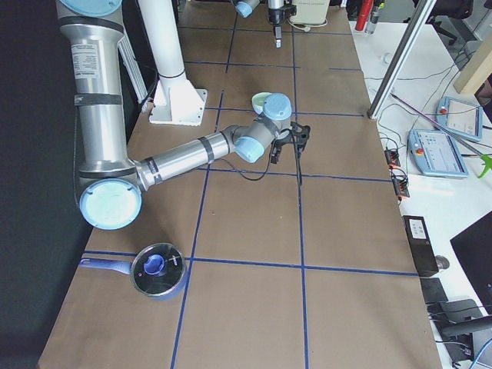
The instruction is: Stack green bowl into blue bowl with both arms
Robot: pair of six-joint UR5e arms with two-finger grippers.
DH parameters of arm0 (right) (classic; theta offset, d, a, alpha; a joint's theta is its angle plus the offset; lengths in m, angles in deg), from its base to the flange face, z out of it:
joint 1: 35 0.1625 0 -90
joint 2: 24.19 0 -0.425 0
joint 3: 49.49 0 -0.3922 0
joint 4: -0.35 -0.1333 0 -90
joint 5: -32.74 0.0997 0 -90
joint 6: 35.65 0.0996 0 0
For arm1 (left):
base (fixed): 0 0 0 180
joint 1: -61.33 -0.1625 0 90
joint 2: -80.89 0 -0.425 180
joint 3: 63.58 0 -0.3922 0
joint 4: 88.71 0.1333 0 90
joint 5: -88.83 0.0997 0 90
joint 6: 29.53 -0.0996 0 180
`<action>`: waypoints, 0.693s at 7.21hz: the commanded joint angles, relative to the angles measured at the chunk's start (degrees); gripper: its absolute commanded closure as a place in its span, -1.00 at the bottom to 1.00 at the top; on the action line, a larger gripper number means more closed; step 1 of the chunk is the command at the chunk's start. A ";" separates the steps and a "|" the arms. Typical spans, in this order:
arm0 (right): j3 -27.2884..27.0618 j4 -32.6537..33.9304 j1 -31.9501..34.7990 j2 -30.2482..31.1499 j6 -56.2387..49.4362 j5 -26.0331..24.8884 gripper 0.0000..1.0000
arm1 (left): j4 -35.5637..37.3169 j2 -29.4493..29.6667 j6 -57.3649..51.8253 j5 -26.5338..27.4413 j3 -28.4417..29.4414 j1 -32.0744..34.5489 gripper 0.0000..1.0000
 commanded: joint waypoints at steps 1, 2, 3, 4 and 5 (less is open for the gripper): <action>5.61 7.84 11.48 2.68 -30.85 0.20 -1.00 | 8.63 -6.69 -26.27 -2.27 -0.41 10.04 -0.99; 5.37 18.79 15.11 2.07 -43.62 0.11 -1.00 | 11.55 -10.10 -36.13 -4.82 -0.32 16.01 -0.99; 5.11 26.55 18.01 1.89 -54.80 0.11 -1.00 | 12.71 -12.66 -43.19 -9.11 0.20 21.81 -0.99; 5.54 30.72 18.82 1.89 -60.74 -0.24 -1.00 | 15.07 -14.17 -51.79 -10.19 1.95 28.04 -0.99; 5.72 32.33 19.88 2.07 -62.28 -0.33 -1.00 | 16.57 -14.36 -64.41 -10.64 7.80 34.46 -1.00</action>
